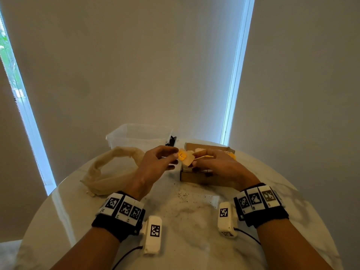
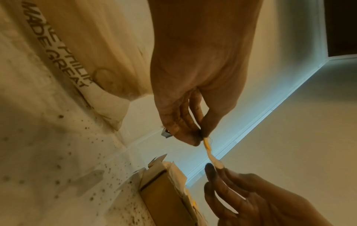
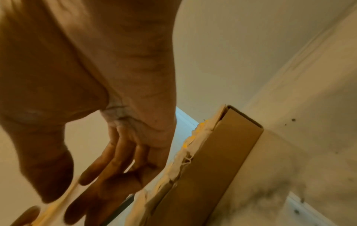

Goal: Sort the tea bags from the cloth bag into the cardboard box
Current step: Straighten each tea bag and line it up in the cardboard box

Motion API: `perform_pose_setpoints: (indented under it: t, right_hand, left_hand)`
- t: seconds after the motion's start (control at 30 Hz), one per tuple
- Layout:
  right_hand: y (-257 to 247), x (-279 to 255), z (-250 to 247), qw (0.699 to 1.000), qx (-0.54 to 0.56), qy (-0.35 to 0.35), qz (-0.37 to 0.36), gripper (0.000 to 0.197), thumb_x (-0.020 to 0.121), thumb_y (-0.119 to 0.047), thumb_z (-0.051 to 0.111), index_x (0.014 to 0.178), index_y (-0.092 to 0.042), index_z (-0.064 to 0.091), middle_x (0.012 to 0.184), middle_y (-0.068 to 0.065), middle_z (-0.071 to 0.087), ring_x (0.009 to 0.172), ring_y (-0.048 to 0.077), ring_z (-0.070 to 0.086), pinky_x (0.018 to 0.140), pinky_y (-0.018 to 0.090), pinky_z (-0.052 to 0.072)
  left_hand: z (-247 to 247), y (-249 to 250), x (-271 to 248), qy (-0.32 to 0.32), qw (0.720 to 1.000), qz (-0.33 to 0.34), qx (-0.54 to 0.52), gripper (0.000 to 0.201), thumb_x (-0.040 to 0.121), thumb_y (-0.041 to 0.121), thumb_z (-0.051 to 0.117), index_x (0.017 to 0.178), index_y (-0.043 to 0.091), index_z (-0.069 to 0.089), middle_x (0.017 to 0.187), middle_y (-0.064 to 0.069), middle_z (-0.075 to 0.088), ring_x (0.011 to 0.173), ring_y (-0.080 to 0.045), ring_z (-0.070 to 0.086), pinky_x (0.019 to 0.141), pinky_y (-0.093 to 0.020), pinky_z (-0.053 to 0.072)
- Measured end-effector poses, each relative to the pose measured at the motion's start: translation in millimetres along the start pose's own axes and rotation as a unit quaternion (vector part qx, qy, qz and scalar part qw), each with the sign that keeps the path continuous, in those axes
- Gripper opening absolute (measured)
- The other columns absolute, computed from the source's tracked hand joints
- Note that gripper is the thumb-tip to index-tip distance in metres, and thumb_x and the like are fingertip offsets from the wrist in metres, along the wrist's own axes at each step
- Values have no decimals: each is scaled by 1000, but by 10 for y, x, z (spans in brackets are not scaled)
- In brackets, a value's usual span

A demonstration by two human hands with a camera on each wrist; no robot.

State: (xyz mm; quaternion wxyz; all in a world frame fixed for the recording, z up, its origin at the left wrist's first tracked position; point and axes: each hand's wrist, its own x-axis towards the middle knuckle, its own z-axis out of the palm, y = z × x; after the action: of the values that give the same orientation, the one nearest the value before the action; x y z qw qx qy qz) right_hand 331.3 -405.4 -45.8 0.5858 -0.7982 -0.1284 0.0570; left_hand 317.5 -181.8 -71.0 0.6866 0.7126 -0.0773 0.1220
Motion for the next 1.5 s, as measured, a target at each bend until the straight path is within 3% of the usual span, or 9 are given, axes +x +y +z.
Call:
perform_pose_setpoints:
  t: [0.17,0.3,0.4,0.6,0.7,0.83,1.07,1.2,1.5]
  right_hand:
    - [28,32,81,995,0,45,-88,35,93,-27,82,126,-27,69,118,-13,77,106,5,73,80,21,61]
    - [82,103,199,993,-11,45,-104,22,88,-16,86,106,-23,77,106,-7,80,97,13,77,77,27,65]
    - [112,100,215,991,-16,71,-111,11,89,-17,85,96,-23,79,95,-10,80,88,9,76,75,26,65]
    - [148,87,208,992,-5,78,-99,13,87,-23,87,96,-28,80,99,-8,78,91,12,76,81,30,66]
    - [138,57,190,992,34,71,-97,16,86,-18,88,100,-23,81,100,-7,79,89,8,76,74,18,60]
    - [131,48,173,992,63,58,-96,24,88,-17,87,110,-21,80,107,-6,80,94,13,78,77,24,63]
    - [136,35,159,992,37,52,-108,21,93,-26,81,108,-41,78,107,-20,79,98,0,74,72,19,59]
    - [127,46,167,991,22,68,-115,19,96,-28,78,104,-45,77,112,-17,78,104,6,72,79,22,58]
    - [161,85,159,990,-20,61,-123,18,91,-19,83,103,-32,82,99,-18,79,89,4,75,70,19,60]
  left_hand:
    - [52,39,30,-49,993,31,105,14,99,24,73,111,31,77,106,8,76,94,-12,75,76,-21,62]
    - [83,37,43,-54,990,43,120,14,99,26,73,112,32,76,108,10,76,96,-12,74,79,-24,63]
    - [66,4,23,-47,995,32,81,23,97,25,76,120,28,73,111,9,74,98,-13,74,79,-24,63]
    - [59,-57,27,-42,998,25,24,26,96,11,76,119,22,73,111,2,76,99,-18,77,79,-24,62]
    - [72,-58,42,-47,998,14,24,31,97,20,76,127,26,67,118,7,72,105,-14,73,79,-23,62]
    - [91,-60,42,-98,995,-28,-14,42,98,23,74,137,27,59,123,3,72,106,-15,74,80,-25,62]
    - [43,-57,49,-74,995,-22,-62,34,95,11,76,128,19,70,114,-6,78,102,-20,78,80,-28,63]
    - [34,-63,47,-50,997,-7,-60,31,93,10,78,123,15,72,113,-5,77,101,-20,78,78,-26,63]
    - [26,-24,33,-36,999,35,-20,33,88,14,85,118,20,75,107,3,80,98,-14,78,81,-27,63]
